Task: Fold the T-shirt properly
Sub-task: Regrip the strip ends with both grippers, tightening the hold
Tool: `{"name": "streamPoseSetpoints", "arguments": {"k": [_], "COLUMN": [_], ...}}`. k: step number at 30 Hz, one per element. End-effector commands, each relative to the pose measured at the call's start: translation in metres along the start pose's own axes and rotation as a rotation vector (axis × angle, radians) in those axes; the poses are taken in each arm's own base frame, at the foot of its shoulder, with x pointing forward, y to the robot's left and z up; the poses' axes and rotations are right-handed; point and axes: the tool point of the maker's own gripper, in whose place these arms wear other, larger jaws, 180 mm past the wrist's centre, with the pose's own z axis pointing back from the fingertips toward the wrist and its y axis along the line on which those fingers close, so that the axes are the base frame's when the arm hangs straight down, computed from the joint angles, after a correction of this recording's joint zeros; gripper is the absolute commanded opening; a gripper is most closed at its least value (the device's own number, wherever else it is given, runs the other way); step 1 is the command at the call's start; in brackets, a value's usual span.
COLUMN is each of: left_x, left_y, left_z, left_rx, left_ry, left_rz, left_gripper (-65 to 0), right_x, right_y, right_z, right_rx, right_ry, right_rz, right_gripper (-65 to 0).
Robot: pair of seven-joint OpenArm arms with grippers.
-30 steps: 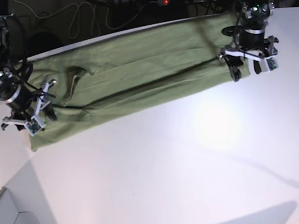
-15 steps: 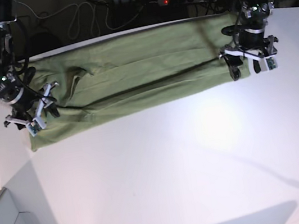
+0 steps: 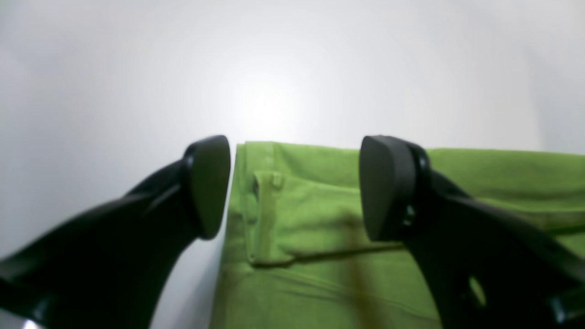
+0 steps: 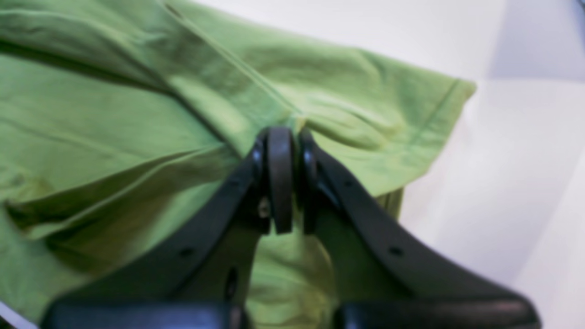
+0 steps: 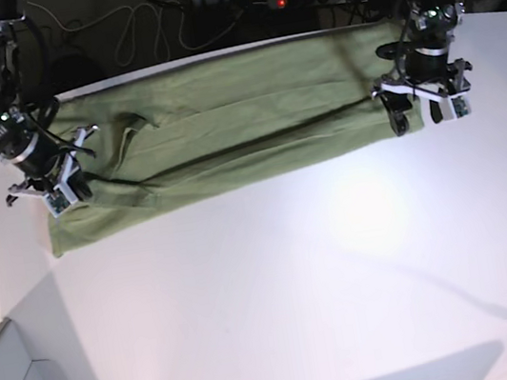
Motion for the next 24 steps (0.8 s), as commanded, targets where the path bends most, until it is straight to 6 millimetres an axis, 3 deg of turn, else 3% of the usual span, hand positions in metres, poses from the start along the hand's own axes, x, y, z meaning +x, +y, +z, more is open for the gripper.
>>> {"name": "streamPoseSetpoints", "arguments": {"k": [1,8,13,20,24], "left_x": [0.014,0.014,0.013,0.009,0.008], "left_y": [-0.001,0.000,-0.001,0.000,0.001], "left_z": [0.002,0.002,0.002,0.004,0.004], "left_rx": [-0.006,-0.005,-0.005,-0.002,0.000], "left_ry": [-0.047,-0.047,-0.046,-0.035,-0.033], "left_rz": [-0.008,-0.007,-0.005,-0.007,-0.007], "left_gripper": [-22.2,-22.2,-22.2,-22.2,-22.2], "right_x": [0.009,-0.005,-0.008,-0.016,-0.008], "right_y": [-0.003,0.004,-0.002,0.001,-0.004], "right_z": [0.005,0.011,0.013,0.016,0.025], "right_rx": [0.003,0.021,0.015,0.024,-0.009], "right_ry": [-0.038,-0.034,-0.019,-0.004,-0.037], "right_rz": [0.017,0.014,0.033,0.029,0.017], "right_gripper": [-64.9,-64.9,-63.2,-35.6,-29.0]}}
